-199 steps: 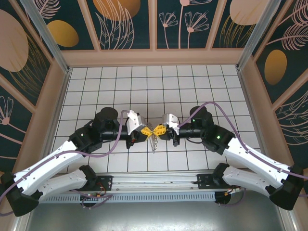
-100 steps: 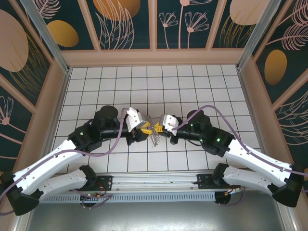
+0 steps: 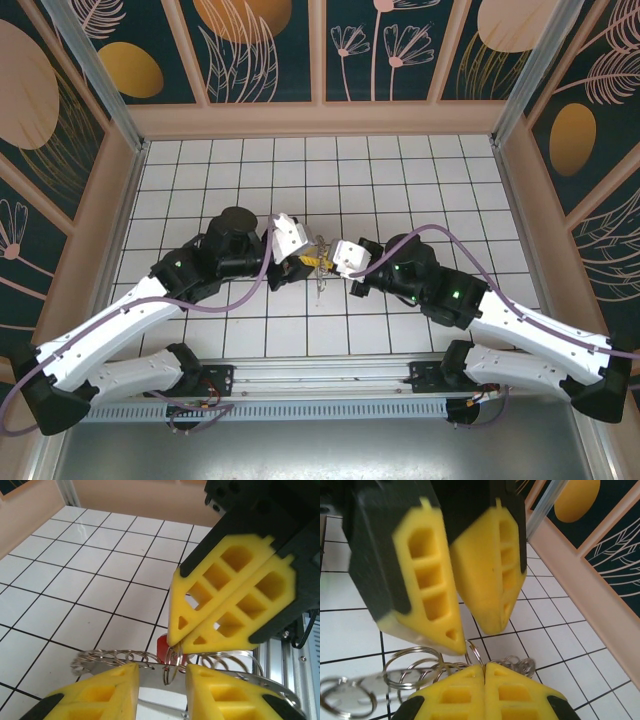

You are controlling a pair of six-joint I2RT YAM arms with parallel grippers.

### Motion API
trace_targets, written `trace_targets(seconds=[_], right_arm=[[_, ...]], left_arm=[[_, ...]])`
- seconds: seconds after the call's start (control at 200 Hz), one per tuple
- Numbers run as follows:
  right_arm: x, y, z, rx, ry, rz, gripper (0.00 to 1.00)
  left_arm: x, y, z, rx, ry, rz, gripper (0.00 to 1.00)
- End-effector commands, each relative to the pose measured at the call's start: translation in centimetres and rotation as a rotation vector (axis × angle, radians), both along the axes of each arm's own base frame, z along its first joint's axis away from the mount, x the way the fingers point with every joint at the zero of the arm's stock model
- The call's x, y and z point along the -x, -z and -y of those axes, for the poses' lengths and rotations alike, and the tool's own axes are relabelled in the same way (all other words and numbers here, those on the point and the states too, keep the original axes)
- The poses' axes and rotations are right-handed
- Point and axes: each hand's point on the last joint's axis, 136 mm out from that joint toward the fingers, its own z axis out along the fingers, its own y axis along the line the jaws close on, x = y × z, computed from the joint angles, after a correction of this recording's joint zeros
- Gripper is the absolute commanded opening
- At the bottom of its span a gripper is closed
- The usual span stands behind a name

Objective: Put the keys on the keyring

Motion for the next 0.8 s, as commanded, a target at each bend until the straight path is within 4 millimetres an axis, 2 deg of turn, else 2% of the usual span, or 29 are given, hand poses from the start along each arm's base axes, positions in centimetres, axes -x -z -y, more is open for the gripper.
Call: trace_targets(seconds=[0.0, 0.295, 0.39, 0.52, 0.676, 0.796], right_arm=[[0.3, -2.4, -0.4, -0.041, -0.016, 0.05, 0.0], [0.9, -2.4, -1.0, -0.044, -0.048, 0.05, 0.0], [0.8, -2.2, -1.2, -0.039, -0.051, 0.044, 0.0], [0.9, -2.1, -1.3, -0.034, -0.054, 0.043, 0.0], [0.9, -2.0, -1.0, -0.035, -0.04, 0.037, 0.0], [1.1, -1.7, -0.5, -0.05, -0.033, 0.026, 0.12]], left_arm=[[-0.1, -1.0, 0.3, 0.0, 0.017, 0.038, 0.3], [0.2, -1.2, 0.7, 0.023, 0.041, 0.028, 0.27], [0.1, -1.0, 0.8, 0.019, 0.043, 0.024, 0.21], [-0.1, -0.9, 1.1, 0.016, 0.042, 0.024, 0.0], [-0.1, -1.8, 1.1, 0.057, 0.037, 0.044, 0.0], [0.5, -3.4, 0.9, 0.128, 0.046, 0.064, 0.0]])
